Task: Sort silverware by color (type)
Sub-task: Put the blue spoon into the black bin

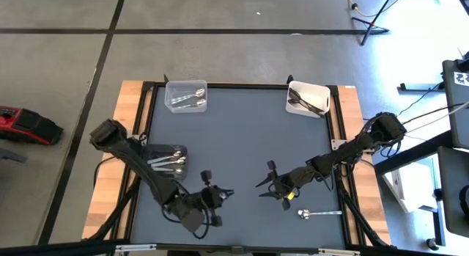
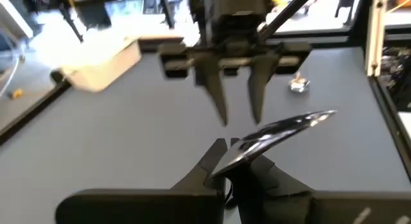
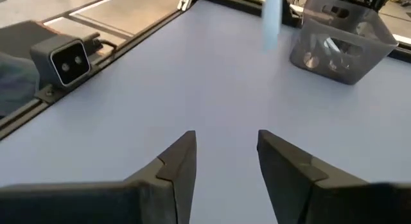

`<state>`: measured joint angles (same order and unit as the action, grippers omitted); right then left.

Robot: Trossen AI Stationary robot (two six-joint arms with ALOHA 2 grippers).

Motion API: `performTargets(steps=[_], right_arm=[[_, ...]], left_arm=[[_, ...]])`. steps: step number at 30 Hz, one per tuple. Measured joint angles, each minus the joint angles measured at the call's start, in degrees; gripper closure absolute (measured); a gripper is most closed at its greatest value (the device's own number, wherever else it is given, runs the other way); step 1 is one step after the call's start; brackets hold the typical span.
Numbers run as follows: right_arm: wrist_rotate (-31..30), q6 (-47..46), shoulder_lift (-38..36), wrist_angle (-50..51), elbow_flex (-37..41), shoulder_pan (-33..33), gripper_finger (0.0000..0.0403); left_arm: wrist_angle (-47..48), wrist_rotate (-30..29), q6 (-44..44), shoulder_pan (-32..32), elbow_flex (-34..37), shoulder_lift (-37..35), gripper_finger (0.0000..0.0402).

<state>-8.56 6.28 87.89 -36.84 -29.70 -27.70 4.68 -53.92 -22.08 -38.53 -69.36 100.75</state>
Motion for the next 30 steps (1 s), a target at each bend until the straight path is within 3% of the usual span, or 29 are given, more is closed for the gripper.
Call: performTargets(steps=[13,21,25,30], right_arm=[[0.1,0.0,0.1,-0.3,0.0,0.0,0.0248],[0.2,0.0,0.2,-0.2,0.0,0.0,0.0248],[0.2,-0.4,0.2,-0.3,0.0,0.0,0.0248],[0.2,-0.4,0.2,-0.2,0.0,0.0,0.0249]], left_arm=[[42.4,5.8,-29.8,0.3,0.0,-13.0,0.0392],[65.6,10.2,-46.3,0.4,0.0,-16.4,0.0392],[72.4,13.4,-50.7,0.4,0.2,-16.0,0.0392],[73.6,18.3,-52.7,0.4,4.4,-16.0,0.0392]])
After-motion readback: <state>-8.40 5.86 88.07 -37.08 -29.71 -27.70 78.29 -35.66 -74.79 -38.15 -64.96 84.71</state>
